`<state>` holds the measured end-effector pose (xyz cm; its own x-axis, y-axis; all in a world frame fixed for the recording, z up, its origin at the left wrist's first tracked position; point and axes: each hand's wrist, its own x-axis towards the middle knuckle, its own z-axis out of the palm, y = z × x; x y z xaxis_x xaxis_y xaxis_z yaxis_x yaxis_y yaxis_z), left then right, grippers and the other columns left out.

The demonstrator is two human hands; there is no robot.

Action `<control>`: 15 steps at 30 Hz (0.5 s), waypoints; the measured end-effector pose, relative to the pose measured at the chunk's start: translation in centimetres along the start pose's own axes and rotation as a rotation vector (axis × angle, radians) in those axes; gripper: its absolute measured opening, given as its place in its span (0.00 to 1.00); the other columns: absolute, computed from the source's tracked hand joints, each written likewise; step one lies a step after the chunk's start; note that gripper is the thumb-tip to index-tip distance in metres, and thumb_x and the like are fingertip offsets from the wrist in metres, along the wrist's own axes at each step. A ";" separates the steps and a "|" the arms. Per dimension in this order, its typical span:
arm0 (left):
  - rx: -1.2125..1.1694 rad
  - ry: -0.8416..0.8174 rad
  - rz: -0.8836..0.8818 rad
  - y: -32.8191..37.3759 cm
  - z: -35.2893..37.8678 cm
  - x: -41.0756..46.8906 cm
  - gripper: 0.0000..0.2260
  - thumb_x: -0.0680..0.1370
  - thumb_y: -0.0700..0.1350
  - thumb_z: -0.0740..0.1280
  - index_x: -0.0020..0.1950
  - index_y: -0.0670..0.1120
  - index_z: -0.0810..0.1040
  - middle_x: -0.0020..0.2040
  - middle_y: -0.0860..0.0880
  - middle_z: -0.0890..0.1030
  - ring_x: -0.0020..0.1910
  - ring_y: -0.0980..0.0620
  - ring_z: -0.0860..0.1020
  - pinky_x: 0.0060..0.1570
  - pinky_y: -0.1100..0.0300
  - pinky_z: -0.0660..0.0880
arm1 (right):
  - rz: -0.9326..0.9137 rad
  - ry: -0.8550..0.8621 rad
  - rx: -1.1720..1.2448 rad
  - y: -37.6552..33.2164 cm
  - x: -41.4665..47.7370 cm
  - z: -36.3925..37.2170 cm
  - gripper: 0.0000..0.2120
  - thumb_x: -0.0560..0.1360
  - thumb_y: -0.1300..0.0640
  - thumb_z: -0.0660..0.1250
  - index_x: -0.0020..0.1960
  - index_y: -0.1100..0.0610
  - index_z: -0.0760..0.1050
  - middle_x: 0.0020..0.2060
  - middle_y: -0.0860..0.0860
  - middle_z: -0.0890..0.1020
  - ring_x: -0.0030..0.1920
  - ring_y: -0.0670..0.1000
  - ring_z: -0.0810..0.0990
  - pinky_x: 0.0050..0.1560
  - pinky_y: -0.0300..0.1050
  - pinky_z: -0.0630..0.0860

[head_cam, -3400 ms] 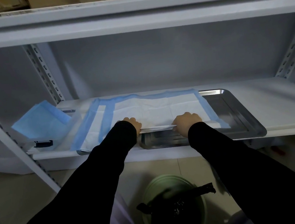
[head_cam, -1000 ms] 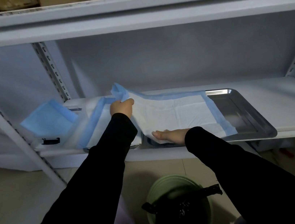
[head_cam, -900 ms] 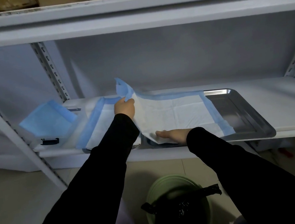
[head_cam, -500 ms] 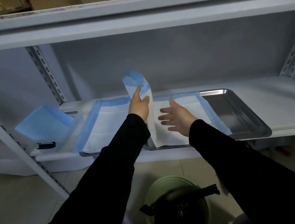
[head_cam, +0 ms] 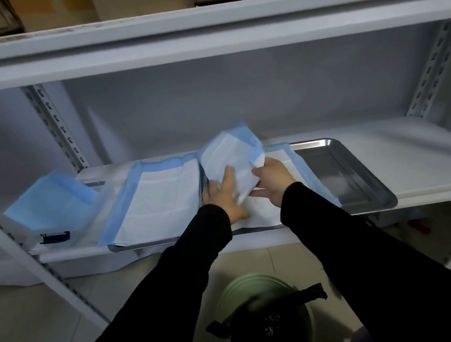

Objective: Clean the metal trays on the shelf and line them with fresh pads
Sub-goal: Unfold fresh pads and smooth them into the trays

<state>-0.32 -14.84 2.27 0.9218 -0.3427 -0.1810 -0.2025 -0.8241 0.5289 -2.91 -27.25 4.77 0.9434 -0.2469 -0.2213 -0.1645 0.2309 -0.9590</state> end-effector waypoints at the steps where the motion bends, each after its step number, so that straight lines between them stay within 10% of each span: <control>1: 0.033 0.002 -0.065 -0.2 0.4 -0.2 0.47 0.71 0.47 0.70 0.77 0.55 0.37 0.78 0.41 0.45 0.77 0.43 0.47 0.76 0.50 0.52 | -0.025 0.011 0.049 0.1 0.1 -0.1 0.17 0.79 0.67 0.53 0.65 0.61 0.70 0.57 0.58 0.78 0.55 0.59 0.78 0.41 0.47 0.78; 8: 0.259 0.094 -0.088 -0.4 1.0 -0.5 0.20 0.79 0.44 0.57 0.72 0.47 0.62 0.60 0.41 0.75 0.61 0.41 0.72 0.59 0.53 0.70 | -0.036 0.190 0.247 0.1 0.2 -1.4 0.16 0.76 0.68 0.53 0.60 0.58 0.71 0.55 0.56 0.78 0.53 0.58 0.78 0.43 0.48 0.79; 12: 0.145 -0.020 0.012 0.0 1.4 -0.5 0.32 0.79 0.34 0.53 0.77 0.59 0.46 0.44 0.44 0.70 0.36 0.48 0.72 0.44 0.58 0.72 | 0.055 0.295 0.471 -0.1 -0.6 -2.5 0.18 0.76 0.47 0.59 0.62 0.54 0.71 0.55 0.54 0.78 0.45 0.54 0.77 0.43 0.48 0.74; 15: 0.118 -0.055 0.046 0.0 1.7 -0.5 0.35 0.78 0.31 0.53 0.76 0.61 0.47 0.58 0.42 0.69 0.51 0.43 0.75 0.55 0.59 0.71 | 0.034 0.416 0.470 0.1 -0.1 -3.4 0.32 0.73 0.47 0.67 0.72 0.52 0.59 0.59 0.51 0.73 0.53 0.57 0.76 0.51 0.58 0.77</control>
<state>-1.33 -15.40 0.98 0.8916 -0.4033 -0.2057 -0.2852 -0.8532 0.4368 -4.04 -30.39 4.12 0.7336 -0.5557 -0.3911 0.0414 0.6110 -0.7905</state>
